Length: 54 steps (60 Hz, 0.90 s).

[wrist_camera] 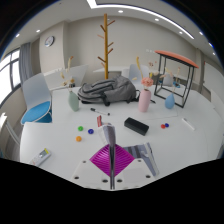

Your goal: Fold towel

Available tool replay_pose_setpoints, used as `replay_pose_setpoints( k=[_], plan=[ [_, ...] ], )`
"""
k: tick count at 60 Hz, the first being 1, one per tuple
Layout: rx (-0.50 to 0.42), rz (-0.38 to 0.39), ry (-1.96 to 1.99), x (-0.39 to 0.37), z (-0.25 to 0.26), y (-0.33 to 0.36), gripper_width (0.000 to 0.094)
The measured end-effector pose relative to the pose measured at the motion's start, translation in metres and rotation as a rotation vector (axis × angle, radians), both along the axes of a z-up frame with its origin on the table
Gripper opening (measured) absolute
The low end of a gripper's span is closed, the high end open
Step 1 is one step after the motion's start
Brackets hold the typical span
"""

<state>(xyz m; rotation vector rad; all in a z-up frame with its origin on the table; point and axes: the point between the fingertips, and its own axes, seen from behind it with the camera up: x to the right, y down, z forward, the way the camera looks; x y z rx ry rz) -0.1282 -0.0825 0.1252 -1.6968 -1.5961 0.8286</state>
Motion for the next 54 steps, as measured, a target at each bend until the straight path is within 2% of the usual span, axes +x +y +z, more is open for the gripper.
replay_pose_setpoints(
  k=[7,15,17,18,20,21,23,24,27,31,37,45,54],
  plan=[
    [0.05,-0.067,-0.029,-0.008,-0.017,0.078,0.0025],
    [0.041,-0.068,-0.11,-0.007,-0.072,0.126,0.0036],
    [0.03,-0.049,-0.143,-0.006,-0.089,0.13,0.0163],
    [0.032,-0.049,-0.161,-0.004,-0.096,0.136,0.0306],
    [0.048,-0.063,-0.185,-0.001,-0.106,0.148,0.0731],
    [0.059,-0.07,-0.188,0.0,-0.106,0.153,0.0871],
    [0.08,-0.062,-0.183,0.007,-0.103,0.156,0.0767],
    [0.089,-0.055,-0.178,0.008,-0.099,0.157,0.0758],
    [0.082,-0.027,-0.151,0.016,-0.077,0.155,0.0854],
    [0.061,-0.003,-0.125,0.035,-0.043,0.15,0.0837],
    [0.082,0.027,-0.107,0.085,0.026,0.144,0.0851],
    [0.091,-0.018,-0.087,0.146,0.094,0.145,0.0852],
    [0.086,-0.051,-0.055,0.177,0.122,0.143,0.0852]
  ],
)
